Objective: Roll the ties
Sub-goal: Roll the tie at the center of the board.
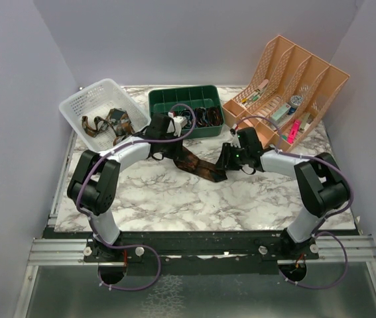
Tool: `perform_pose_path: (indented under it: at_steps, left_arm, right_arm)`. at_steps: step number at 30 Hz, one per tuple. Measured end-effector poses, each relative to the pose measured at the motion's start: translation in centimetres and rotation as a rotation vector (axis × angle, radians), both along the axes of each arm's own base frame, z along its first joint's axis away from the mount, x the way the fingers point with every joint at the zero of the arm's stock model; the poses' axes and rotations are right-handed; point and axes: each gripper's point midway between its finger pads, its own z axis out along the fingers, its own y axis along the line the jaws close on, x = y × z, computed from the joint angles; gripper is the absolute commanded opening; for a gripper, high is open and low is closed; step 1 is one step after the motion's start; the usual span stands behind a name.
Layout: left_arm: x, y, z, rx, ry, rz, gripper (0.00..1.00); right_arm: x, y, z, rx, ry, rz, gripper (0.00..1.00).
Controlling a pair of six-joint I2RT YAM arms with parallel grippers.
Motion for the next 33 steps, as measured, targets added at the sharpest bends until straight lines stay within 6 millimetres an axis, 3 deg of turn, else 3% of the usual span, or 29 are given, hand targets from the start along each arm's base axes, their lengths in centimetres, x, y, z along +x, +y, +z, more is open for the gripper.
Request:
perform_pose_path:
  at_steps: [9, 18, 23, 28, 33]
  left_arm:
    - [-0.7, -0.4, 0.2, 0.107, -0.028, -0.018, 0.17]
    - [-1.0, -0.4, 0.7, 0.166, -0.051, -0.020, 0.17]
    - [-0.9, -0.5, 0.8, 0.182, -0.061, -0.014, 0.17]
    - [-1.0, -0.5, 0.8, 0.193, -0.063, -0.013, 0.17]
    - [-1.1, -0.6, 0.8, 0.197, -0.062, -0.014, 0.31]
  right_arm:
    - [-1.8, 0.1, 1.5, 0.067, 0.015, -0.023, 0.40]
    - [-1.0, 4.8, 5.4, 0.349, -0.027, 0.024, 0.29]
    - [-1.2, 7.2, 4.2, 0.448, 0.040, 0.041, 0.28]
    - [-1.3, 8.3, 2.7, 0.446, 0.092, 0.039, 0.27]
    - [0.0, 9.3, 2.2, 0.448, 0.089, 0.046, 0.27]
